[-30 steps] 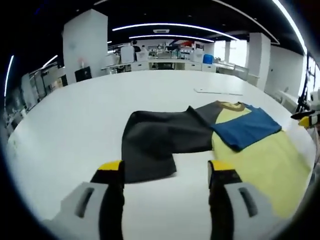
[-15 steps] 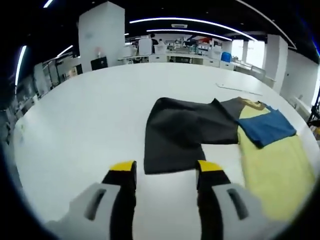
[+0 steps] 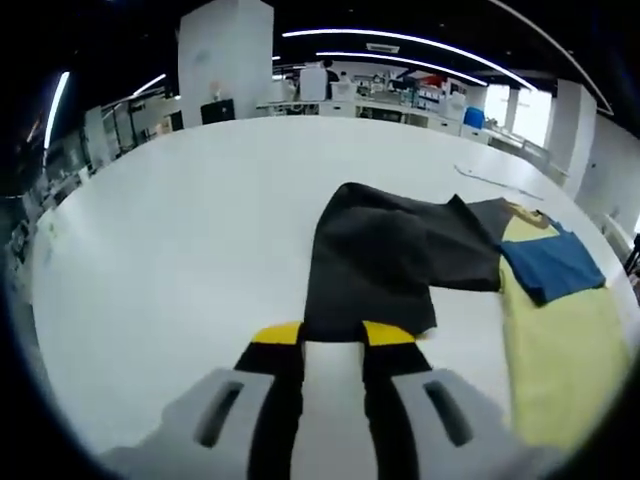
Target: Fold the garment on the visible template until the final outline fits inside the template.
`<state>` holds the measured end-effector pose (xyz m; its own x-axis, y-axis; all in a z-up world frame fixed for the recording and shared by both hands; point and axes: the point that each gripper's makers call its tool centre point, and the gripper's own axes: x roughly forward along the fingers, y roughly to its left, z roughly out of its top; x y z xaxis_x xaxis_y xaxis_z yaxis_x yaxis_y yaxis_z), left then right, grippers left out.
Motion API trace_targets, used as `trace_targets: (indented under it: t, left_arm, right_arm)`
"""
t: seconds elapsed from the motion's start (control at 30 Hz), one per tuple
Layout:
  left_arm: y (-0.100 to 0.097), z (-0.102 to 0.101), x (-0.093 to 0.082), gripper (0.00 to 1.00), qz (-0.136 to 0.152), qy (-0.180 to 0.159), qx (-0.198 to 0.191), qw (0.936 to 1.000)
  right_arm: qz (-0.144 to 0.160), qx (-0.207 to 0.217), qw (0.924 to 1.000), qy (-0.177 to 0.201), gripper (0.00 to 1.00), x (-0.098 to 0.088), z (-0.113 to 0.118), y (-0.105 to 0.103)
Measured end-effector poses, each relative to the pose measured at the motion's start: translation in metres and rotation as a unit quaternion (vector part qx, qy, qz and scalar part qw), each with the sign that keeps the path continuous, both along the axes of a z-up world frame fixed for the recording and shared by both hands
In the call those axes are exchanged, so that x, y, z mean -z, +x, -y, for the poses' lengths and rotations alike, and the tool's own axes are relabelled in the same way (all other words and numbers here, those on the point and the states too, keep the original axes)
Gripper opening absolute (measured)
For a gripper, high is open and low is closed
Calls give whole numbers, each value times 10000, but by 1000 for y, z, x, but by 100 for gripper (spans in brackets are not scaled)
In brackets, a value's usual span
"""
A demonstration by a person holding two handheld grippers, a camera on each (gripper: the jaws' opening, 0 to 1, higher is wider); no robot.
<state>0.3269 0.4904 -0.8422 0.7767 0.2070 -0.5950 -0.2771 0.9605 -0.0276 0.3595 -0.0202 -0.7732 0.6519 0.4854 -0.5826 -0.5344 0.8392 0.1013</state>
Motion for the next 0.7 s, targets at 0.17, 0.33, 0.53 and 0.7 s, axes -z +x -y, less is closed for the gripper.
trace_targets:
  t: [0.17,0.33,0.53,0.7]
  left_arm:
    - [2,-1,1,18,7,-14,-52,10000]
    - [5,-10,3,12,-42,-188,-243,9995]
    - [0,-5,0,0,23,-505,-413,9979]
    - [1,-1,-2,0,-24,-370,-219,9991]
  right_arm:
    - [18,1,10000,46,99,-2,-1,-1]
    - [5,17,10000,21,98,-1,1,-2]
    - [14,41,10000,18,98,-1,2,-2]
    - [22,49,10000,30,97,-1,1,-2]
